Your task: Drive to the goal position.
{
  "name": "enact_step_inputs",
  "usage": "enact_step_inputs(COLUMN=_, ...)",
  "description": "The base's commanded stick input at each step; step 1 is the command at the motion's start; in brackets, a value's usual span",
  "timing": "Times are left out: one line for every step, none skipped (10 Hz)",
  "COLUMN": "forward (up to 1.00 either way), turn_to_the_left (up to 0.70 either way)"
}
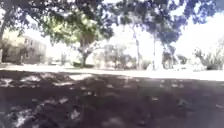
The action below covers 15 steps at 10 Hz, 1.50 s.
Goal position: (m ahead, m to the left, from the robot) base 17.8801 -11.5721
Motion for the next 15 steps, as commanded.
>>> enact_step_inputs(forward=0.7, turn_to_the_left=0.0)
enact_step_inputs(forward=0.7, turn_to_the_left=0.0)
enact_step_inputs(forward=0.7, turn_to_the_left=0.0)
enact_step_inputs(forward=0.7, turn_to_the_left=0.0)
enact_step_inputs(forward=0.7, turn_to_the_left=0.0)
enact_step_inputs(forward=0.7, turn_to_the_left=0.0)
enact_step_inputs(forward=0.7, turn_to_the_left=0.0)
enact_step_inputs(forward=0.7, turn_to_the_left=0.0)
enact_step_inputs(forward=0.7, turn_to_the_left=0.0)
enact_step_inputs(forward=0.7, turn_to_the_left=0.0)
enact_step_inputs(forward=0.7, turn_to_the_left=0.0)
enact_step_inputs(forward=0.7, turn_to_the_left=0.0)
enact_step_inputs(forward=0.7, turn_to_the_left=0.0)
enact_step_inputs(forward=0.7, turn_to_the_left=0.0)
enact_step_inputs(forward=0.7, turn_to_the_left=0.0)
